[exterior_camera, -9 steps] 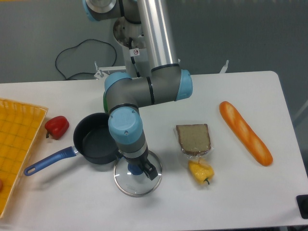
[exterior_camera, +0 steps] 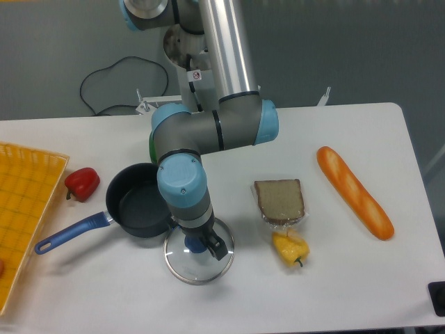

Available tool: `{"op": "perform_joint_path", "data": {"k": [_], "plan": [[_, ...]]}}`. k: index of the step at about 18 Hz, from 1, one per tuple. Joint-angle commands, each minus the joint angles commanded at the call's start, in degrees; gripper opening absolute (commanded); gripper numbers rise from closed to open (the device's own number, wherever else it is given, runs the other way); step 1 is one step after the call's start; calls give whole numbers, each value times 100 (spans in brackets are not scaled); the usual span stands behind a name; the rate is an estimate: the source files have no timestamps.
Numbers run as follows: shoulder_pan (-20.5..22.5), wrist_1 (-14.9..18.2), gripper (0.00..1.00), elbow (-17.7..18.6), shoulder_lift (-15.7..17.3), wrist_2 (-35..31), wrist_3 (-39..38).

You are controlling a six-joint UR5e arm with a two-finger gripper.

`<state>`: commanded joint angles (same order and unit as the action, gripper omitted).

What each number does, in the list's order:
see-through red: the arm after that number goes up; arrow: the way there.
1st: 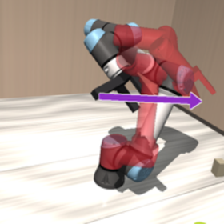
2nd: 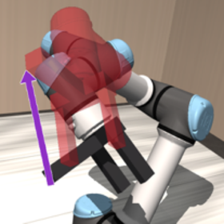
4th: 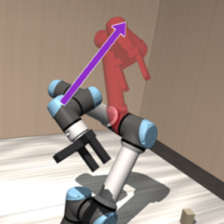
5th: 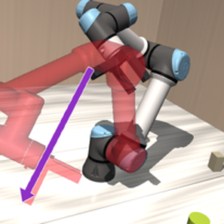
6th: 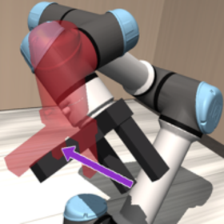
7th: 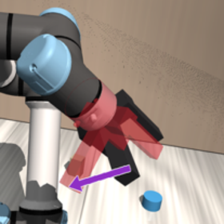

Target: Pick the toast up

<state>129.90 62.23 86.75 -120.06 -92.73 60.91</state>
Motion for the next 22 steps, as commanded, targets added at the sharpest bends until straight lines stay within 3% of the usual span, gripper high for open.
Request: {"op": "perform_joint_path", "data": {"k": [5, 22], "plan": [[-26, -62, 100, 210, -9, -35, -9], [-44, -176, 100, 193, -18, -9, -44]]}}
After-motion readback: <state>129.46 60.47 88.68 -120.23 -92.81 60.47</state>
